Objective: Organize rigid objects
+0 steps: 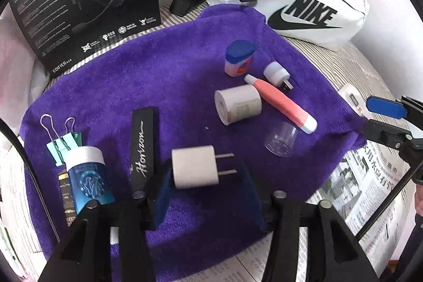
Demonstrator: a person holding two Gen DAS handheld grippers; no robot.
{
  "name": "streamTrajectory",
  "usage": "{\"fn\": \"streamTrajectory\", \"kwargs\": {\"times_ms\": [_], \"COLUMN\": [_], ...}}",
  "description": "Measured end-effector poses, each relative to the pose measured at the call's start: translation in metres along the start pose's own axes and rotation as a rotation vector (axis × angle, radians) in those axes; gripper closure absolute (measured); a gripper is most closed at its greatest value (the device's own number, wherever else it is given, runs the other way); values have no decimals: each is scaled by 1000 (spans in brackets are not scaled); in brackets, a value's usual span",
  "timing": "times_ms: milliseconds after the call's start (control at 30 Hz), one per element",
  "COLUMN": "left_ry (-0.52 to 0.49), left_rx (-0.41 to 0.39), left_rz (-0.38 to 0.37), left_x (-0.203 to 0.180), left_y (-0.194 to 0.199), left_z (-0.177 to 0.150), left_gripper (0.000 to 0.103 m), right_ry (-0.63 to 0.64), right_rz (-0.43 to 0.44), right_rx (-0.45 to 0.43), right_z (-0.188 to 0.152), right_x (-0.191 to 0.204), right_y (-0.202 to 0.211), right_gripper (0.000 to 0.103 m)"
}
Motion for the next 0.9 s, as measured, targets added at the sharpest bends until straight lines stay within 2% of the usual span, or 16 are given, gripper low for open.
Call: {"fn": "streamTrajectory", "kwargs": {"times_ms": [200,333,400,533,600,833,900], "left_ry": [10,38,46,64,81,120,141], "left_rx": [2,3,-17,-53,-73,-117,-132], "left_rz": [-5,-12,-21,9,18,98,132], "left_x": [-1,-1,-3,-1,0,-1,0], "left_y": [5,17,28,52,66,107,116], "left_z": [-4,-8,-9,-16,-21,-45,-51], "left_gripper": [51,49,42,35,24,14,7], "right_ry": [7,24,28,24,28,35,29], "right_rz": [1,-29,-22,-10,-8,11,16], "right_rx": [-4,-12,-18,-27,-28,-18,-6], "right_z": [-3,-6,-8,-11,-12,-20,-23], "right_x": [4,5,8,10,12,25,29], "right_y": [4,9,14,21,24,29,28], "right_gripper": [49,49,48,47,44,33,33]}}
Point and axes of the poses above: each gripper's, at about its wrist camera, not at the fingertips, and y roughly against the way its jaws point, x to its left, z to its top, the point moved 6 cm from there along -y, roughly the way its jaws point, and after that the axes turned 8 degrees about -y, right-handed, at the moved point
